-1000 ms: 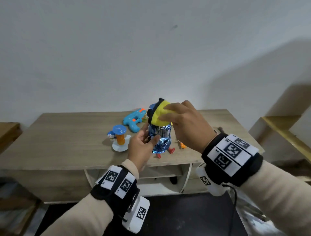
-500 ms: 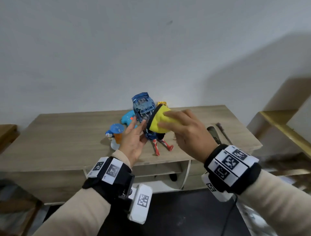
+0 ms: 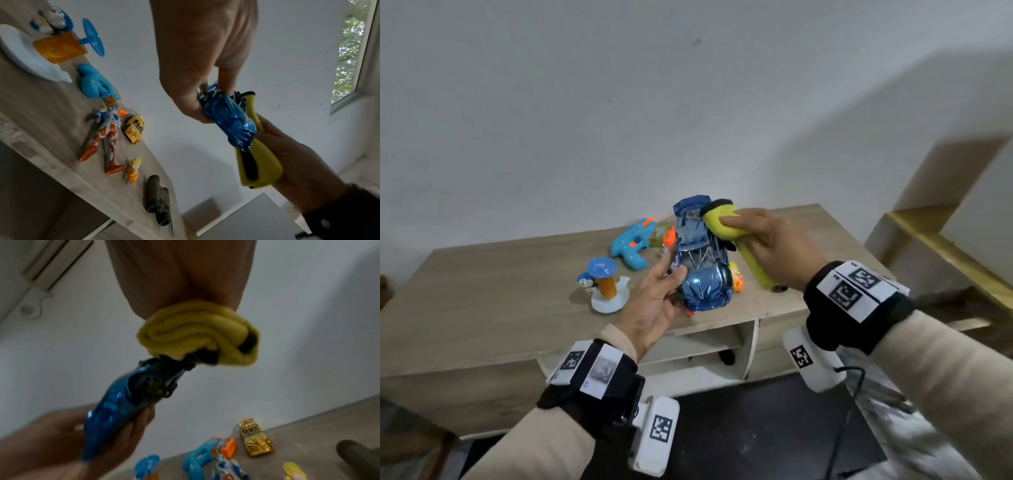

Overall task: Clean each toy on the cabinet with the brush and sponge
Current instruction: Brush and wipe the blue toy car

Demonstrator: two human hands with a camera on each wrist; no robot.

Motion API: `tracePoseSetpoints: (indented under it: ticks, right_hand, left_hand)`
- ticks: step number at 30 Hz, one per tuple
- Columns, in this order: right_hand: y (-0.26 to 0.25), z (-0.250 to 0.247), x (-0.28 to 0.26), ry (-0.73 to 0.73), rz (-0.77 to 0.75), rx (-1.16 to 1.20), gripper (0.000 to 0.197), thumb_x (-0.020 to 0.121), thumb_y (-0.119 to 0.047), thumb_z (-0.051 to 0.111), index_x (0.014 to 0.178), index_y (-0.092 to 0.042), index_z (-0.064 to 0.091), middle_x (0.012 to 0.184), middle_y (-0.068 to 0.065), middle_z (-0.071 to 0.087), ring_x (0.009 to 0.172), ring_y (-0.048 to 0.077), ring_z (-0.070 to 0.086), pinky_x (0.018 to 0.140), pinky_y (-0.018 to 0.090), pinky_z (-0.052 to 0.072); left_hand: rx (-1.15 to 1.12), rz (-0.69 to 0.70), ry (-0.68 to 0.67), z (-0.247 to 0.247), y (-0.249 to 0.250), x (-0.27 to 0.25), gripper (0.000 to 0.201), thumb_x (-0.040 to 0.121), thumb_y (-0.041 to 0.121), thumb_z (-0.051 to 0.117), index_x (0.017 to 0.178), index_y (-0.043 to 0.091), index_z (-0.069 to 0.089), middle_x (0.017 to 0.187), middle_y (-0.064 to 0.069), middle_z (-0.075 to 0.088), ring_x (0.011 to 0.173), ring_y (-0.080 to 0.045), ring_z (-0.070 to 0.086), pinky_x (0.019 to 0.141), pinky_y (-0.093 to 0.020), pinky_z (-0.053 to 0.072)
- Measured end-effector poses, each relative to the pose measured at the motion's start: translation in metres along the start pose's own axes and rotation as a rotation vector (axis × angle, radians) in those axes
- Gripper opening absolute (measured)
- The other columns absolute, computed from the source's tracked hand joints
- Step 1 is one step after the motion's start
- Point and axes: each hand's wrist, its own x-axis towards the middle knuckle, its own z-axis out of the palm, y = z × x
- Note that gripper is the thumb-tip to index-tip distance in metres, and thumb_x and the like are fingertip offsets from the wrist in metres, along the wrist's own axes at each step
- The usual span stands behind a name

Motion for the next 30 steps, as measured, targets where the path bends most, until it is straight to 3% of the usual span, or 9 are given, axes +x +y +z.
tracePoseSetpoints:
  ticks: [3,5,8,12,15,18,22,26,30]
  right_hand:
    - [0.004,-0.004,-0.020,-0.262,0.022,-0.003,0.037,0.088,-0.001,0.053,0.112,-0.025,0.066,0.124,-0.004,0.060,0.111,0.007,0.053,0.090,-0.005,0.025]
    - [0.008,-0.014,-0.028,-0.394,0.022,-0.048,0.037,0.087,0.000,0.053,0.107,-0.027,0.069,0.122,-0.006,0.061,0.111,0.007,0.054,0.094,0.002,0.028]
    - [0.012,-0.026,-0.024,-0.188,0.063,-0.035,0.038,0.087,-0.002,0.053,0.110,-0.029,0.067,0.119,-0.005,0.063,0.110,0.014,0.057,0.095,0.017,0.036]
    - [0.011,-0.020,-0.011,0.156,0.107,-0.014,0.039,0.090,-0.006,0.050,0.122,-0.026,0.060,0.121,-0.003,0.060,0.108,0.014,0.056,0.090,0.014,0.036]
    - [0.014,0.000,-0.021,0.077,0.121,-0.002,0.040,0.091,-0.009,0.052,0.128,-0.025,0.054,0.134,0.001,0.053,0.118,0.016,0.052,0.097,0.012,0.030]
    - [0.024,0.010,-0.044,0.006,0.083,-0.025,0.039,0.088,-0.009,0.057,0.123,-0.027,0.059,0.134,0.002,0.053,0.117,0.018,0.054,0.093,0.009,0.028]
    - [0.057,0.000,-0.070,-0.247,0.011,-0.069,0.034,0.083,-0.006,0.057,0.111,-0.023,0.068,0.126,0.004,0.060,0.114,0.022,0.057,0.096,0.021,0.036]
    - [0.113,-0.032,-0.066,-0.100,0.161,-0.143,0.033,0.085,-0.003,0.058,0.112,-0.019,0.067,0.124,0.010,0.061,0.114,0.026,0.058,0.093,0.014,0.031]
    - [0.190,-0.065,-0.044,0.045,0.389,-0.250,0.034,0.088,-0.005,0.054,0.119,-0.016,0.062,0.128,0.012,0.058,0.117,0.028,0.055,0.100,0.023,0.031]
  left_hand:
    - [-0.031,0.014,0.070,-0.007,0.000,0.002,0.049,0.090,0.010,0.051,0.136,0.024,0.048,0.107,0.002,0.072,0.089,-0.015,0.070,0.072,-0.039,0.054]
    - [-0.070,0.021,0.109,-0.016,0.002,0.003,0.046,0.093,0.005,0.048,0.135,0.024,0.049,0.112,-0.001,0.070,0.092,-0.015,0.070,0.072,-0.033,0.059]
    - [-0.075,0.022,0.133,-0.017,0.002,0.007,0.043,0.094,0.003,0.048,0.128,0.028,0.052,0.118,-0.004,0.067,0.093,-0.015,0.069,0.071,-0.031,0.059]
    - [0.026,0.032,0.083,0.011,-0.009,0.010,0.054,0.086,0.008,0.055,0.136,0.029,0.045,0.110,0.000,0.071,0.088,-0.015,0.069,0.068,-0.037,0.050]
    - [0.016,0.011,0.077,0.030,-0.021,0.018,0.055,0.091,0.005,0.052,0.140,0.028,0.041,0.114,-0.004,0.067,0.087,-0.016,0.067,0.061,-0.027,0.054]
    - [-0.041,0.000,0.115,0.033,-0.024,0.033,0.054,0.093,0.003,0.049,0.142,0.026,0.040,0.122,-0.009,0.063,0.103,-0.023,0.063,0.067,-0.027,0.058]
    - [-0.099,0.003,0.188,0.028,-0.030,0.054,0.053,0.094,0.002,0.047,0.143,0.020,0.040,0.122,-0.008,0.064,0.094,-0.016,0.069,0.070,-0.029,0.059]
    - [-0.066,-0.016,0.179,0.042,-0.046,0.076,0.051,0.095,0.003,0.046,0.143,0.022,0.041,0.125,-0.010,0.063,0.098,-0.020,0.069,0.078,-0.039,0.057]
    - [-0.061,-0.049,0.194,0.066,-0.070,0.103,0.055,0.093,0.003,0.050,0.143,0.022,0.040,0.114,0.000,0.069,0.098,-0.014,0.069,0.076,-0.032,0.059]
